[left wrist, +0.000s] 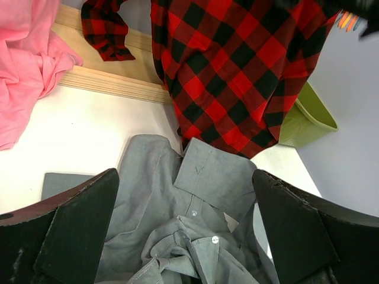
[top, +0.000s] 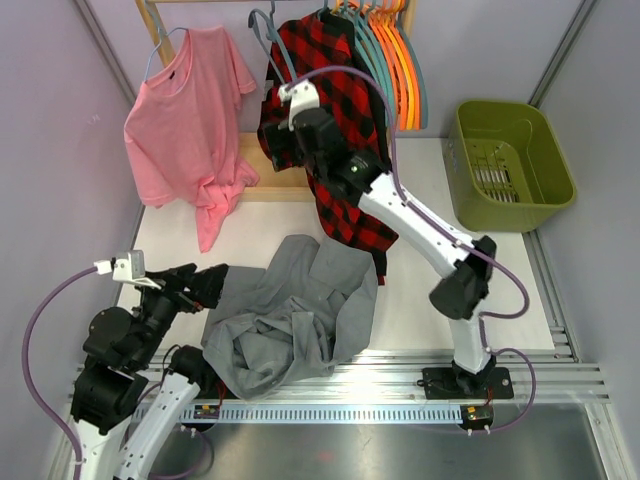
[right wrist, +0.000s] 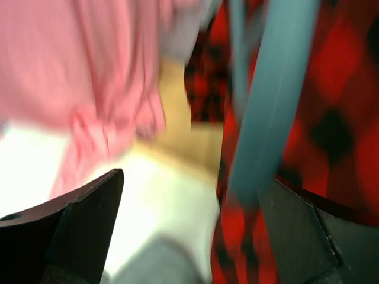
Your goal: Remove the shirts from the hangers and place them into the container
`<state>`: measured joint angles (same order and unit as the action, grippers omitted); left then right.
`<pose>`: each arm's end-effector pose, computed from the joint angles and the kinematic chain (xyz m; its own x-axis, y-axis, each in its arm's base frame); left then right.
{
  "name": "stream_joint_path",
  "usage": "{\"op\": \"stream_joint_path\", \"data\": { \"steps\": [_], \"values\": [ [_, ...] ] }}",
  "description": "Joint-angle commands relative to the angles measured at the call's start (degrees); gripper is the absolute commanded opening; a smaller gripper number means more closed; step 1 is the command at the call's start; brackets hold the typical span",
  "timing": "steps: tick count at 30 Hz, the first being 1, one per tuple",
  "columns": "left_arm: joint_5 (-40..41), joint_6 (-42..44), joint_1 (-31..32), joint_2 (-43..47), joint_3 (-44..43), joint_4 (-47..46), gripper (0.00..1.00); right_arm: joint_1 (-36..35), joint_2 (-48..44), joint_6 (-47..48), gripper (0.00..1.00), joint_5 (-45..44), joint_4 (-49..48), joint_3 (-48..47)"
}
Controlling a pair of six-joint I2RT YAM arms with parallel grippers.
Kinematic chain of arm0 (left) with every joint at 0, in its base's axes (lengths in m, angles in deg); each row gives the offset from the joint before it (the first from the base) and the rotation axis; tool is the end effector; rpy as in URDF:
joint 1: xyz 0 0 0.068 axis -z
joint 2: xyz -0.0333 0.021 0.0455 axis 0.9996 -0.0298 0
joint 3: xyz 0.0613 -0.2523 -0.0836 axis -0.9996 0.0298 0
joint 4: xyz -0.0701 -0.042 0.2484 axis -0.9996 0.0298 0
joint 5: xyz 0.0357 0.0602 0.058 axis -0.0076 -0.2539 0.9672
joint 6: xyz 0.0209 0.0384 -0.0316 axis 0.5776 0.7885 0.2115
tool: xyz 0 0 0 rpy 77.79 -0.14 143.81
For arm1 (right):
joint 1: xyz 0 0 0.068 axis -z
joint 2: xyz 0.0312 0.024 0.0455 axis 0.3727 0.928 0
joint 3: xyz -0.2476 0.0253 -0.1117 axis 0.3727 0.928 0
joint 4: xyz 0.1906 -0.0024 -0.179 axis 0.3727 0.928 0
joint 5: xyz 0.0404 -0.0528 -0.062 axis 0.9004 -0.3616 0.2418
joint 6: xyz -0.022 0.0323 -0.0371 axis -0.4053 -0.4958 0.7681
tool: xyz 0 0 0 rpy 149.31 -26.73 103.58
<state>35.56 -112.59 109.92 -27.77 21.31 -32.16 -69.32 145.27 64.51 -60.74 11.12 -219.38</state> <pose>0.0264 -0.0091 0.3480 -0.2030 -0.4688 -0.8597 0.2715 0.8166 -0.5094 0.3334 0.3425 0.4395 -0.1690 -0.1298 -0.9770 -0.4130 0.9094 -0.0493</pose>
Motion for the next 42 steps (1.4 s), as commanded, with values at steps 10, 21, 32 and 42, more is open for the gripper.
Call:
{"op": "stream_joint_path", "data": {
  "steps": [10,21,32,42],
  "values": [
    [4.0,0.4,0.0,-0.1,-2.0,1.3,0.99,-22.4,-38.1,-16.2,0.99,-6.4,0.2,56.5],
    [4.0,-1.0,-0.1,-1.9,-1.3,-0.7,0.99,-37.3,-22.0,-37.9,0.99,1.9,-0.8,66.5],
    [4.2,-1.1,0.0,1.5,-0.9,2.2,0.99,-37.8,-3.2,-41.0,0.99,-1.2,0.8,52.8],
    [2.9,-1.3,0.0,1.8,1.2,1.1,0.99,-27.8,-11.4,-39.4,0.99,2.6,-10.7,60.7]
  ]
}}
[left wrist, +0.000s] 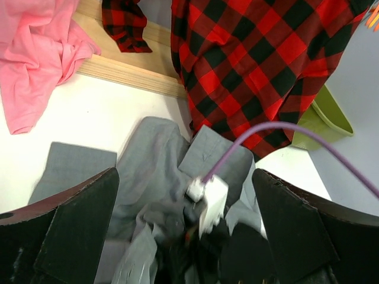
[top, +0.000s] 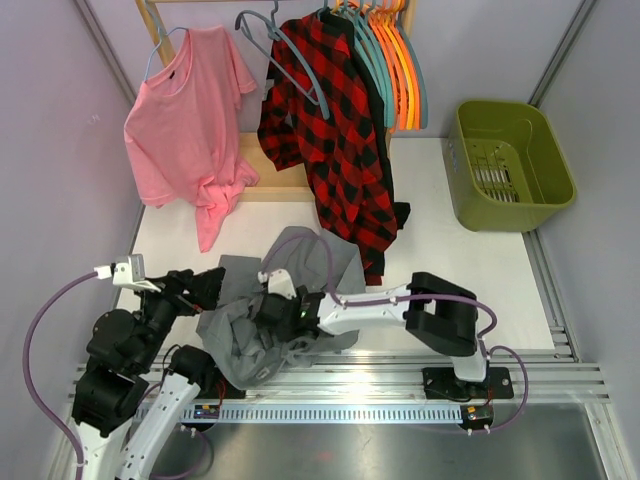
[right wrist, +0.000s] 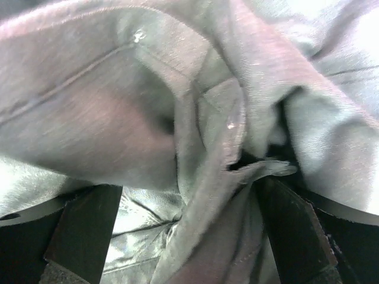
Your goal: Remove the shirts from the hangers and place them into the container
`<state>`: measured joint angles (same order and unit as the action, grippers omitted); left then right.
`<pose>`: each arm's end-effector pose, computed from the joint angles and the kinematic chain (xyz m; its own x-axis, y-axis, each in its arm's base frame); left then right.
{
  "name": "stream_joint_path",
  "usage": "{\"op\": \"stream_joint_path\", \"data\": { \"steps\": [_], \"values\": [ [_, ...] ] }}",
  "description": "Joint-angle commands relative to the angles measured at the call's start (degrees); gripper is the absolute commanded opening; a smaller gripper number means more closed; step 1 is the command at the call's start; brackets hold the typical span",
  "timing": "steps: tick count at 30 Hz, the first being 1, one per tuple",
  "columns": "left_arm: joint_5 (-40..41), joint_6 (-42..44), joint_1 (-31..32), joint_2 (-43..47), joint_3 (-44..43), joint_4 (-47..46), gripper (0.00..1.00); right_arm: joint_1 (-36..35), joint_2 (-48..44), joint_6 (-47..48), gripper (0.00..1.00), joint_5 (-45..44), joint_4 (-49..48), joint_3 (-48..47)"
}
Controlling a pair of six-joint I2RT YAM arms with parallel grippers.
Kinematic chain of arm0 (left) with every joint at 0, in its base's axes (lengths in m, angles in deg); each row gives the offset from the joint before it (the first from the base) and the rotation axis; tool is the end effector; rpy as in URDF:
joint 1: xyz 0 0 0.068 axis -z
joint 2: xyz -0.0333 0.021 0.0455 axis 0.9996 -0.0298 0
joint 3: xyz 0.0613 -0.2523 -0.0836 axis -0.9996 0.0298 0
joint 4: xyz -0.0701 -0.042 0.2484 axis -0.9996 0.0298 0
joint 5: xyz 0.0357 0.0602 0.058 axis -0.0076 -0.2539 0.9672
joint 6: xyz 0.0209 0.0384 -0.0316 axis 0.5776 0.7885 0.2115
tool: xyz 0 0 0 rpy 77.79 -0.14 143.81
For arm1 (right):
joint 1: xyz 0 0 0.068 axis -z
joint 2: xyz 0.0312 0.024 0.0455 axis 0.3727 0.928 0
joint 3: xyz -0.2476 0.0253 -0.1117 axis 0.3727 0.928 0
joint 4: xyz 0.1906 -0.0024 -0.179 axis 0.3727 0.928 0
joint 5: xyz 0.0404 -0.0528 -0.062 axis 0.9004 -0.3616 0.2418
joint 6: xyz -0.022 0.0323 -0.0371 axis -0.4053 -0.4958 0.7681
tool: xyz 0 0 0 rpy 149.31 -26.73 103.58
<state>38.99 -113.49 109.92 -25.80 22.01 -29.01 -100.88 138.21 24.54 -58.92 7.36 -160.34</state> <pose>0.0216 -0.0049 0.3389 -0.2035 -0.4809 -0.8528 0.2040 0.8311 -0.5173 0.0904 0.3976 0.1634 -0.7167 -0.4022 -0.5697 -0.5400 0.8370 0.0884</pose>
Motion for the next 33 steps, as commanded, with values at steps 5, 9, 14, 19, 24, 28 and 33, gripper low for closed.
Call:
{"op": "stream_joint_path", "data": {
  "steps": [5,9,14,19,24,28,33],
  "values": [
    [-0.7,0.1,0.0,-0.8,1.0,-2.8,0.99,7.3,-2.6,1.7,0.99,9.5,-12.0,0.1],
    [-1.1,0.2,0.0,-1.1,1.6,-3.1,0.99,8.4,1.2,1.3,1.00,14.4,-15.9,-3.3],
    [-1.5,0.6,0.0,-1.3,2.3,-3.3,0.99,9.2,11.1,-0.5,0.99,7.7,-8.5,-14.9],
    [-1.3,1.5,0.0,-1.5,1.8,-2.9,0.99,12.2,22.3,-4.6,0.99,-2.4,12.5,-27.4],
    [-0.8,2.0,0.0,-0.8,2.0,-2.1,0.99,15.8,18.6,-7.7,0.71,-0.1,4.8,-14.0],
    [-1.1,1.6,0.0,-0.9,2.8,-3.0,0.99,18.4,12.4,-10.9,0.00,-1.2,0.4,-0.6],
    [-3.2,0.9,0.0,-2.3,3.3,-4.9,0.99,19.2,4.5,-13.0,0.00,-2.4,-0.1,7.4]
  ]
}}
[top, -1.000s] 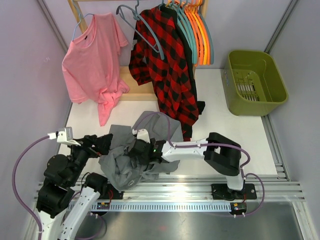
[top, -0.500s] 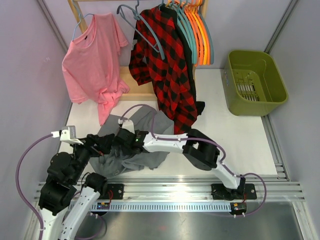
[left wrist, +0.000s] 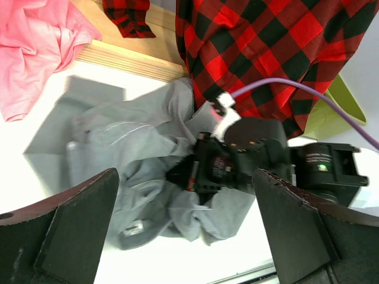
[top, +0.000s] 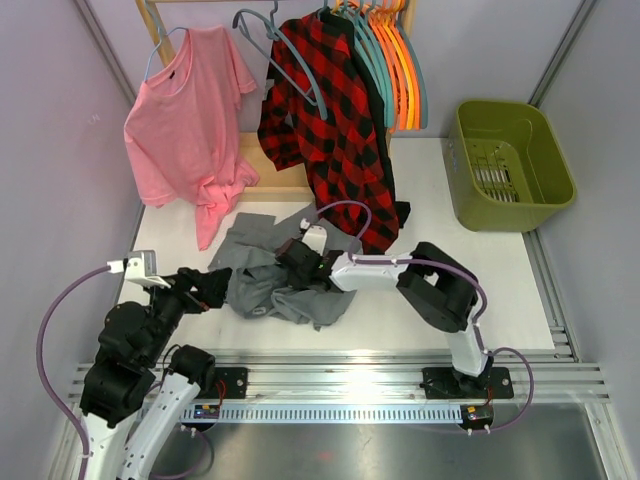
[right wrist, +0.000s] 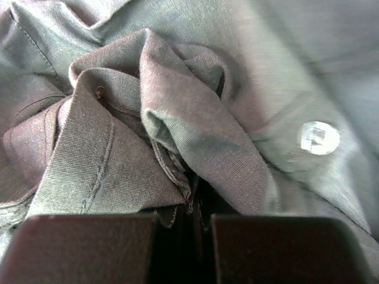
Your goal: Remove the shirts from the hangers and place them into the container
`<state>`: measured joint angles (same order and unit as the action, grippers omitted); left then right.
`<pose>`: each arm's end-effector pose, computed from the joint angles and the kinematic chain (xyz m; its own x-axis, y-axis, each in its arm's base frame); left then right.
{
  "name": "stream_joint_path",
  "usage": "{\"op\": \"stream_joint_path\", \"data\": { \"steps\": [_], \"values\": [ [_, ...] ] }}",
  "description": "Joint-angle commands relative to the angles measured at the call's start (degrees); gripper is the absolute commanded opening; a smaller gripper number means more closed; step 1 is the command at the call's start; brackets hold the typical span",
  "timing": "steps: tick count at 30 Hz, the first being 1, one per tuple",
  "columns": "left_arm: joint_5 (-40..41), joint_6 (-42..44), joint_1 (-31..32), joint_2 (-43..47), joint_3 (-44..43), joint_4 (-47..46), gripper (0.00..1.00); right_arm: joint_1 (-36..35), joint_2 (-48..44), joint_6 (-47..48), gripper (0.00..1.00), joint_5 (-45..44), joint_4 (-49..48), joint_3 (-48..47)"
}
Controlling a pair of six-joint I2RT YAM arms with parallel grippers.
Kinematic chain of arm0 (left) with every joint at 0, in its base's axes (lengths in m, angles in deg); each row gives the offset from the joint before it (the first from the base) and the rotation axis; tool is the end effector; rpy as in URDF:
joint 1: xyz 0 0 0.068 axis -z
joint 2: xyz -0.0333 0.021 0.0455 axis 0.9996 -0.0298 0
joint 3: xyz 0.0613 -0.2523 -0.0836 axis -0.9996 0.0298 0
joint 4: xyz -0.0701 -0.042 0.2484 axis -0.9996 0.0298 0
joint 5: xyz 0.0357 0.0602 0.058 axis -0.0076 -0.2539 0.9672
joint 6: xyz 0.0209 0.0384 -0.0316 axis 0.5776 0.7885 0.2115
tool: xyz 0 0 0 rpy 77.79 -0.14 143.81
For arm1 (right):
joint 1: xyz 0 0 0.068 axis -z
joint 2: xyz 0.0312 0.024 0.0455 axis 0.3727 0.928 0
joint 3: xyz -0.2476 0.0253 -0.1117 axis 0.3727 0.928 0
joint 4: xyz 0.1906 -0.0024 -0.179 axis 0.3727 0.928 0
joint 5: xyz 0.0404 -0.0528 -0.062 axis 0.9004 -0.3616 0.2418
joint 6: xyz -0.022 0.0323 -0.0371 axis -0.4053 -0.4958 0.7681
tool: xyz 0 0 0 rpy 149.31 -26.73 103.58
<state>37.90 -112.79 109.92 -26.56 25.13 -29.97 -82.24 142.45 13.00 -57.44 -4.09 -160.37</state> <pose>0.0335 -0.0104 0.3259 -0.2509 -0.4518 -0.8561 0.1981 0.8417 -0.5022 0.2226 0.3669 0.1453 -0.8170 0.0997 -0.5680 -0.1022 0.9443 0.3127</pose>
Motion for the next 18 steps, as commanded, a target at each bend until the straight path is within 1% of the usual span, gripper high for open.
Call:
{"op": "stream_joint_path", "data": {
  "steps": [1,3,4,5,6,7,8,9,10,11,12,13,14,15,16,17,18],
  "values": [
    [-2.2,0.2,0.0,-1.7,0.2,-4.1,0.99,0.6,-1.4,-2.6,0.00,-3.6,11.2,10.8],
    [-2.9,0.3,0.0,-2.2,-0.2,-4.2,0.99,0.3,-8.0,-3.6,0.00,-3.2,10.8,14.7],
    [-3.0,0.2,0.0,-2.3,-0.1,-4.3,0.99,0.0,-10.9,-5.5,0.00,-3.9,11.2,18.6],
    [-3.5,0.4,0.0,-2.4,0.0,-4.5,0.99,-0.5,-17.1,-6.6,0.00,-4.8,13.6,20.3],
    [-3.7,0.3,0.0,-2.5,0.3,-4.9,0.99,-1.5,-23.7,-8.8,0.00,-8.3,18.4,22.1],
    [-3.7,0.2,0.0,-2.8,0.5,-5.1,0.99,-2.4,-27.1,-9.9,0.00,-10.5,18.4,22.4],
    [-3.9,0.0,0.0,-2.8,0.8,-5.4,0.99,-3.1,-30.4,-10.7,0.00,-12.9,23.9,22.4],
    [-3.9,-0.5,0.0,-2.9,1.5,-6.4,0.99,-3.8,-33.4,-11.6,0.00,-17.8,27.1,21.9],
    [-5.6,-0.7,0.0,-3.4,1.8,-7.1,0.99,-5.0,-36.2,-13.2,0.00,-20.1,30.3,20.0],
    [-6.5,-1.0,0.0,-3.7,2.2,-7.7,0.99,-5.2,-40.7,-13.8,0.00,-22.4,36.0,19.0],
    [-7.1,-1.6,0.0,-4.2,2.4,-8.9,0.99,-5.4,-42.5,-14.6,0.00,-26.7,39.0,17.8],
    [-7.6,-1.8,0.0,-4.6,2.7,-9.4,0.99,-5.4,-45.1,-16.5,0.00,-29.2,42.0,15.5],
    [-8.6,-2.0,0.0,-5.5,2.6,-10.0,0.99,-5.4,-46.0,-17.9,0.00,-31.7,48.9,14.1],
    [-9.1,-2.1,0.0,-5.9,2.5,-10.5,0.99,-5.2,-46.8,-19.8,0.00,-37.4,53.0,12.7],
    [-9.5,-2.2,0.0,-6.3,2.2,-10.8,0.99,-4.9,-47.6,-24.9,0.00,-40.0,57.6,9.8],
    [-10.1,-2.1,0.0,-6.9,2.0,-11.0,0.99,-2.8,-47.9,-27.6,0.00,-43.3,66.9,8.2],
    [-10.2,-2.0,0.0,-7.1,1.8,-11.1,0.99,-1.4,-48.5,-31.1,0.00,-44.6,70.9,5.3]
  ]
}}
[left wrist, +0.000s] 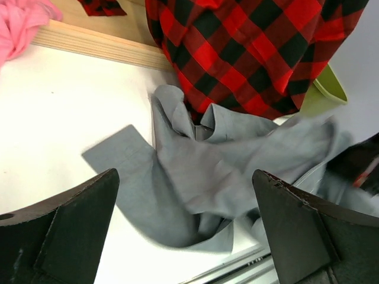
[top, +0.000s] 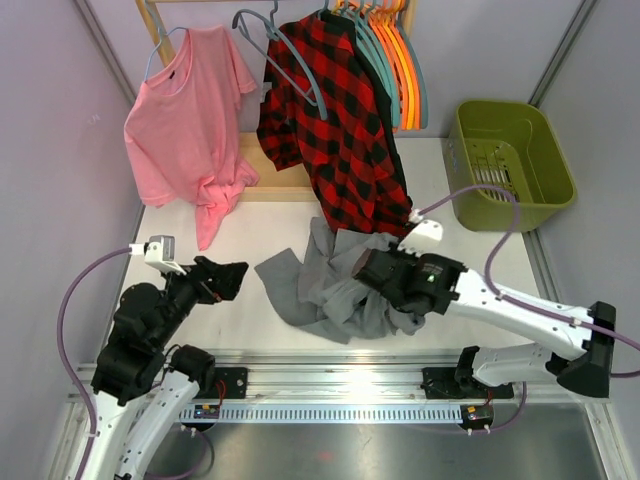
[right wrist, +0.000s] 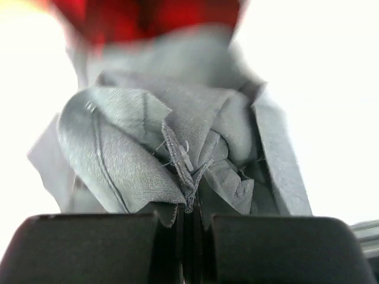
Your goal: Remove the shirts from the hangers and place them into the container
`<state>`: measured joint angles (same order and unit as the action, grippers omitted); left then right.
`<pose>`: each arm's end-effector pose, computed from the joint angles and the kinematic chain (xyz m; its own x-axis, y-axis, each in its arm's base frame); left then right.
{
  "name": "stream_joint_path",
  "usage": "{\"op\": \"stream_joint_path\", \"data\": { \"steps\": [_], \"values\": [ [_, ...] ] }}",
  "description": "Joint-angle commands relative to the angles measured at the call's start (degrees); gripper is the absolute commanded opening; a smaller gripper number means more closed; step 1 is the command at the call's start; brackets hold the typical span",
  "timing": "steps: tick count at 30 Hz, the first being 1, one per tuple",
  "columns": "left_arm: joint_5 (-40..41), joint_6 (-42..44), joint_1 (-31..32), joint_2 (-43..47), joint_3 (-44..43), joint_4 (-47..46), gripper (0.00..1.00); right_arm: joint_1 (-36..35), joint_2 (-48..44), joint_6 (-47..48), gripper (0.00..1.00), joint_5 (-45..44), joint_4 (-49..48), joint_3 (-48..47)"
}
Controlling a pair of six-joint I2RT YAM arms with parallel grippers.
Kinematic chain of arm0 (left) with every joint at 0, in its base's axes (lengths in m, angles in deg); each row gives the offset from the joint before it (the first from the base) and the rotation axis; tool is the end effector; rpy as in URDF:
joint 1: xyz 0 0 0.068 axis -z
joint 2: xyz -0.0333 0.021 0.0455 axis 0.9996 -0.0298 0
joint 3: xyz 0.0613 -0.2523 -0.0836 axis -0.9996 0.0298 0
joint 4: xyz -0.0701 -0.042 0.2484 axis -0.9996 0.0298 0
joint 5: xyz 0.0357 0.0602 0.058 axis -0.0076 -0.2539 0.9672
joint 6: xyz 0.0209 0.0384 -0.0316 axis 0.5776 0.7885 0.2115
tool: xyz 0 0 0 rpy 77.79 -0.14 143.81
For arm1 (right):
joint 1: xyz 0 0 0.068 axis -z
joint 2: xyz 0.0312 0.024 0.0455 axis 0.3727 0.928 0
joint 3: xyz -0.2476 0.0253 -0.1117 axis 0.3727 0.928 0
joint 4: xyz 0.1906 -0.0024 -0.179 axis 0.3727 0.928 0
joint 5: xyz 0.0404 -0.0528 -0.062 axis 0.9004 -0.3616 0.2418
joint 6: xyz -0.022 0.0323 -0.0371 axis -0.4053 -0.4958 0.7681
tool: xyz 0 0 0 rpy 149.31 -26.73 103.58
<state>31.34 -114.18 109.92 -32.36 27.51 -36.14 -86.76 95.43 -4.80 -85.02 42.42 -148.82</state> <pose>0.0597 -0.0251 0.3226 -0.3396 -0.4399 -0.8314 0.2644 0.8036 -0.5332 0.1182 0.1904 0.3092 -0.5786 0.2804 -0.7659 0.2131 0.9584 0.1899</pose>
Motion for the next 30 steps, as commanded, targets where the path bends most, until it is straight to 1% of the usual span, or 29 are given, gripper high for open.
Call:
{"op": "stream_joint_path", "data": {
  "steps": [1,2,3,5,6,7,8,9,10,11,12,13,14,15,16,18,19,20,21,22,23,24,25,26,27,28,30],
  "values": [
    [-4.0,-0.6,0.0,-1.6,-0.7,-5.2,0.99,4.6,-2.7,-14.0,0.00,-18.5,26.9,-7.2],
    [-4.6,-0.5,0.0,-1.6,-0.7,-5.5,0.99,6.3,-3.6,-15.1,0.00,-20.0,31.3,-8.3],
    [-4.8,-0.5,0.0,-2.1,-0.8,-6.0,0.99,7.5,-4.5,-16.1,0.00,-22.8,32.5,-9.6],
    [-6.0,-0.6,0.0,-2.5,-1.1,-6.6,0.99,10.1,-7.8,-11.9,0.00,-24.9,30.0,-10.3],
    [-6.6,-0.6,0.0,-3.2,-1.3,-7.0,0.99,13.8,-8.9,-8.2,0.00,-25.8,26.9,-10.5],
    [-7.2,-0.6,0.0,-3.5,-1.3,-7.3,0.99,15.7,-11.6,3.1,0.00,-26.0,22.4,-10.1],
    [-8.4,-0.6,0.0,-3.9,-1.2,-7.7,0.99,18.3,-12.9,10.3,0.00,-25.8,10.1,-9.3],
    [-9.0,-0.8,0.0,-4.1,-1.3,-8.5,0.99,23.5,-14.3,17.6,0.00,-23.8,2.6,-8.1],
    [-9.6,-1.0,0.0,-4.9,-1.3,-8.9,0.99,27.6,-16.7,32.5,0.00,-21.4,-5.4,-5.3],
    [-10.5,-1.1,0.0,-5.2,-1.4,-9.6,0.99,31.4,-17.5,37.9,0.00,-18.2,-18.5,-4.0],
    [-11.0,-1.4,0.0,-5.4,-1.7,-9.9,0.99,35.2,-17.6,41.1,0.00,-10.9,-22.5,-3.7],
    [-11.2,-1.4,0.0,-6.1,-1.9,-10.2,0.99,44.4,-15.6,45.2,0.00,-7.4,-25.4,-4.7],
    [-11.4,-1.6,0.0,-6.4,-2.2,-10.6,0.99,48.4,-13.5,46.2,0.00,-4.0,-27.4,-6.4],
    [-11.6,-1.6,0.0,-6.8,-2.6,-11.0,0.99,52.9,-10.9,47.8,0.00,2.8,-27.7,-11.3],
    [-11.7,-1.6,0.0,-7.2,-2.7,-11.3,0.99,58.9,-5.1,48.4,0.00,5.8,-28.1,-14.2],
    [-12.1,-1.5,0.0,-7.9,-3.3,-12.0,0.99,63.3,0.8,49.7,0.00,12.3,-28.5,-20.3],
    [-12.3,-1.4,0.0,-8.3,-3.6,-12.2,0.99,64.3,6.1,50.6,0.00,13.2,-28.6,-26.9],
    [-12.4,-1.4,0.0,-8.6,-3.9,-12.4,0.99,67.4,8.9,50.8,0.00,14.6,-28.9,-30.2],
    [-12.5,-1.4,0.0,-8.8,-4.2,-12.5,0.99,68.3,11.4,50.8,0.00,16.9,-28.7,-37.5],
    [-12.5,-1.4,0.0,-8.9,-4.3,-12.7,0.99,69.3,16.5,50.1,0.00,18.0,-28.2,-41.6],
    [-12.7,-1.3,0.0,-8.9,-4.5,-12.9,0.99,70.5,19.1,49.5,0.00,20.6,-26.3,-45.9],
    [-12.9,-1.0,0.0,-8.9,-4.7,-13.0,0.99,70.8,21.7,49.4,0.00,21.0,-25.5,-54.4],
    [-12.8,-0.8,0.0,-8.9,-4.8,-12.9,0.99,70.9,26.4,49.5,0.00,21.0,-24.8,-58.4],
    [-13.0,-0.5,0.0,-9.0,-4.9,-12.7,0.99,71.0,28.8,49.9,0.00,21.9,-24.0,-62.2],
    [-13.3,-0.2,0.0,-8.6,-4.9,-12.6,0.99,71.1,30.8,50.4,0.00,22.5,-24.0,-69.2],
    [-13.4,0.0,0.0,-8.6,-5.0,-12.5,0.99,71.1,34.4,51.5,0.00,22.8,-24.0,-72.3],
    [-13.5,0.7,0.0,-8.5,-5.3,-11.9,0.99,71.2,36.7,53.5,0.00,24.0,-27.4,-77.2]
  ]
}}
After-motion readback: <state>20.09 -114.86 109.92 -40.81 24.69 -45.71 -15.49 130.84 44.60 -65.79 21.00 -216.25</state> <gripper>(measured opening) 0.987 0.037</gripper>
